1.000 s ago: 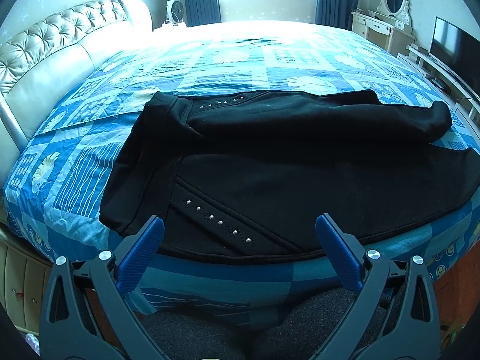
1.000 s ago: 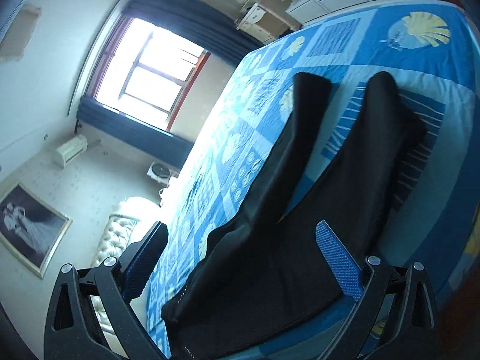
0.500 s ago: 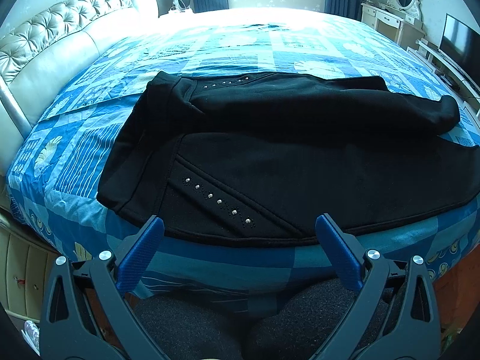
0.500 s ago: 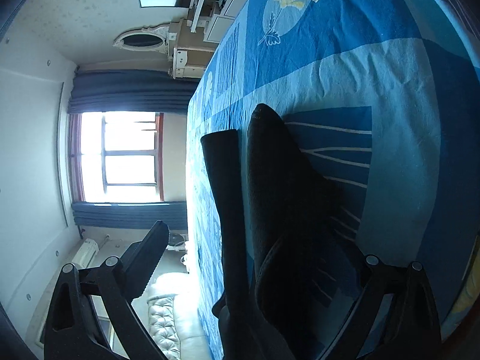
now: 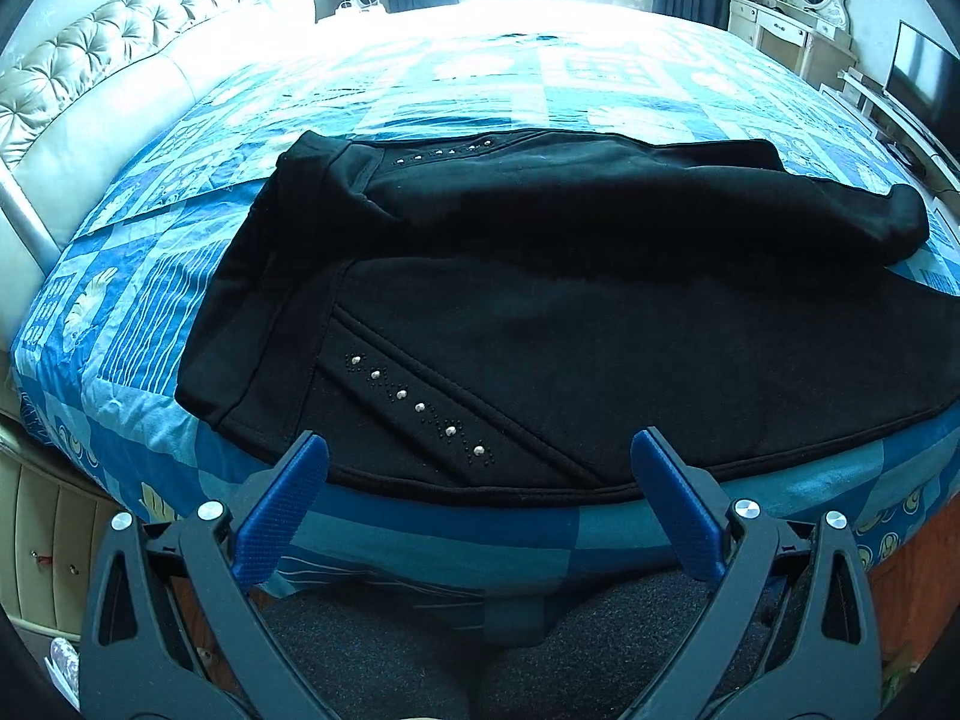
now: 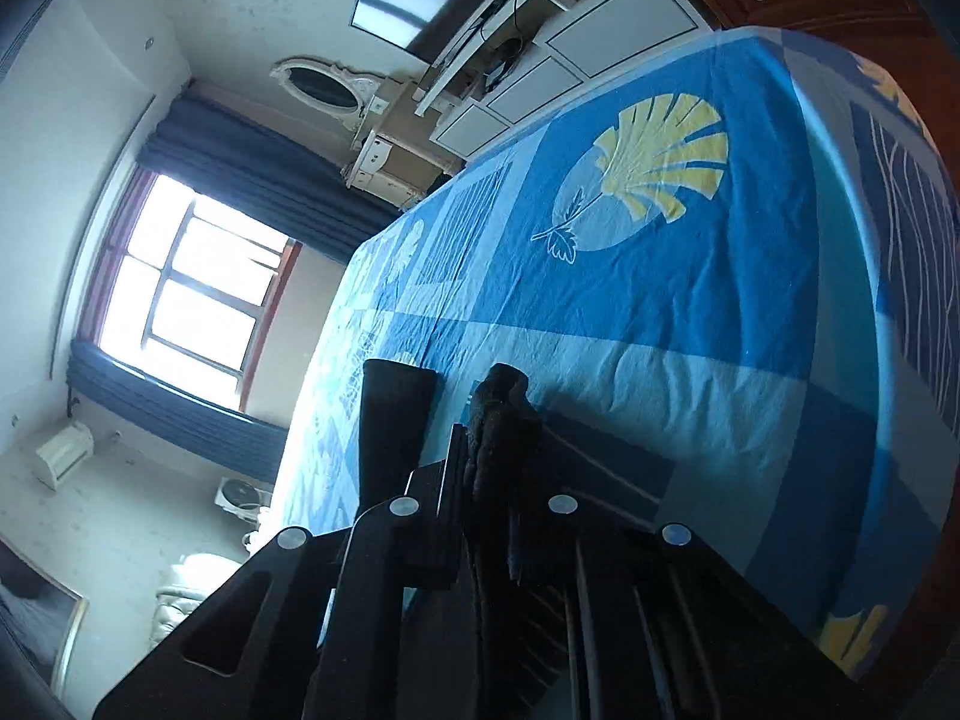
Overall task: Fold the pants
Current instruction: 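Grasp the hem of one black pant leg with the right gripper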
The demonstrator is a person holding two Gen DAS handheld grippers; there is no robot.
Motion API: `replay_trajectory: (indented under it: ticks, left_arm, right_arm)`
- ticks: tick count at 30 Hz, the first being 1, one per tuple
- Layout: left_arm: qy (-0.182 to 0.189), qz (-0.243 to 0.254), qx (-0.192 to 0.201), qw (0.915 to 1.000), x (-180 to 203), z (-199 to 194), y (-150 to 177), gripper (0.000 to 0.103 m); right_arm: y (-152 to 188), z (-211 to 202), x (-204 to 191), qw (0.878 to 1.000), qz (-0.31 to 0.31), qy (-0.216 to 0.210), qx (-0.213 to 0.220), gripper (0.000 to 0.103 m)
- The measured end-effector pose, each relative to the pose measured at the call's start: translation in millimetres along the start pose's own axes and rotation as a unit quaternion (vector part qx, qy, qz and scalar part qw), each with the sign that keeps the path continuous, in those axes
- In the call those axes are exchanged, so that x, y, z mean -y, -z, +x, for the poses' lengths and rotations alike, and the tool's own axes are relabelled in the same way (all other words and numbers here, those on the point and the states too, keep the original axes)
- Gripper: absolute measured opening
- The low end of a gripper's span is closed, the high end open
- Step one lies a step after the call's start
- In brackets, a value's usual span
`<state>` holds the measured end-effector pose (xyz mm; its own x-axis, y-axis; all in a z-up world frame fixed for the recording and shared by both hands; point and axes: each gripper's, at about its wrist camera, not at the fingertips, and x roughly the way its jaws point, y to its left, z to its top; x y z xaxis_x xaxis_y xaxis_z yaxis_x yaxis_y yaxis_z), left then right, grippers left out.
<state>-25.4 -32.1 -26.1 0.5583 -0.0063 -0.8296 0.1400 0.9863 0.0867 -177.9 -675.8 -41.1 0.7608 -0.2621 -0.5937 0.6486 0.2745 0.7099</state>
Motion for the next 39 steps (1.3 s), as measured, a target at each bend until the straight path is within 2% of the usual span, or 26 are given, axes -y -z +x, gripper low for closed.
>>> replay_trajectory:
  ticks: [4,8,12,14,16,19,21,24,26,28,30,32,36,39]
  left_arm:
    - [0.005,0.007,0.001,1.0000,9.0,4.8,-4.1,0.101]
    - [0.006,0.012,0.008,0.9999,12.7,5.8,-7.2,0.101]
    - [-0.007,0.011,0.014,0.9998,5.9,7.9,-10.2,0.101]
    - [-0.015,-0.002,0.011,0.9998,-3.6,11.0,-12.1,0.101]
    - [-0.020,-0.010,0.005,0.9997,-14.8,15.2,-14.9,0.101]
    - [-0.015,-0.011,-0.001,0.9998,-34.0,19.9,-21.5,0.101]
    - [-0.014,-0.008,0.000,0.9999,-47.8,20.2,-27.2,0.101]
    - [0.002,-0.015,-0.006,0.9999,-73.4,23.2,-41.9,0.101]
    - [0.025,-0.021,-0.012,0.9994,-93.2,27.7,-55.9,0.101]
    - [0.030,-0.018,-0.007,0.9993,-112.0,31.6,-70.7,0.101]
    - [0.037,-0.005,0.002,0.9993,-126.4,36.5,-87.0,0.101]
    - [0.078,0.007,-0.005,0.9969,-140.3,47.7,-106.6,0.101]
    - [0.165,-0.012,-0.011,0.9862,-175.6,79.2,-147.7,0.101]
    - [0.178,-0.032,-0.016,0.9833,-196.6,108.6,-175.2,0.101]
  right_arm:
    - [-7.0,6.0,42.8,0.999,0.032,0.035,-0.017,0.011]
    - [-6.6,-1.1,62.5,0.998,0.057,0.015,-0.017,0.011]
    - [-14.2,-26.2,66.4,0.996,0.052,0.067,0.041,0.017]
    - [-20.4,-37.4,65.5,0.994,0.047,0.083,0.054,0.024]
    - [-20.9,-43.9,52.9,0.996,0.021,0.077,0.047,0.026]
    - [-16.8,-37.9,8.3,0.998,-0.045,0.046,0.023,0.035]
    - [-2.6,-36.1,-25.1,0.995,-0.092,0.023,0.007,0.057]
    - [26.9,-19.2,-81.8,0.985,-0.166,-0.022,-0.042,0.061]
    - [55.9,-2.7,-119.1,0.973,-0.211,-0.053,-0.083,0.063]
    - [88.5,13.5,-154.0,0.955,-0.253,-0.084,-0.127,0.065]
    - [122.4,29.7,-185.5,0.934,-0.299,-0.108,-0.166,0.066]
    - [157.6,45.6,-215.4,0.909,-0.344,-0.124,-0.201,0.066]
    - [223.7,82.0,-266.7,0.843,-0.439,-0.146,-0.275,0.066]
    - [271.0,105.9,-298.0,0.783,-0.504,-0.159,-0.329,0.066]
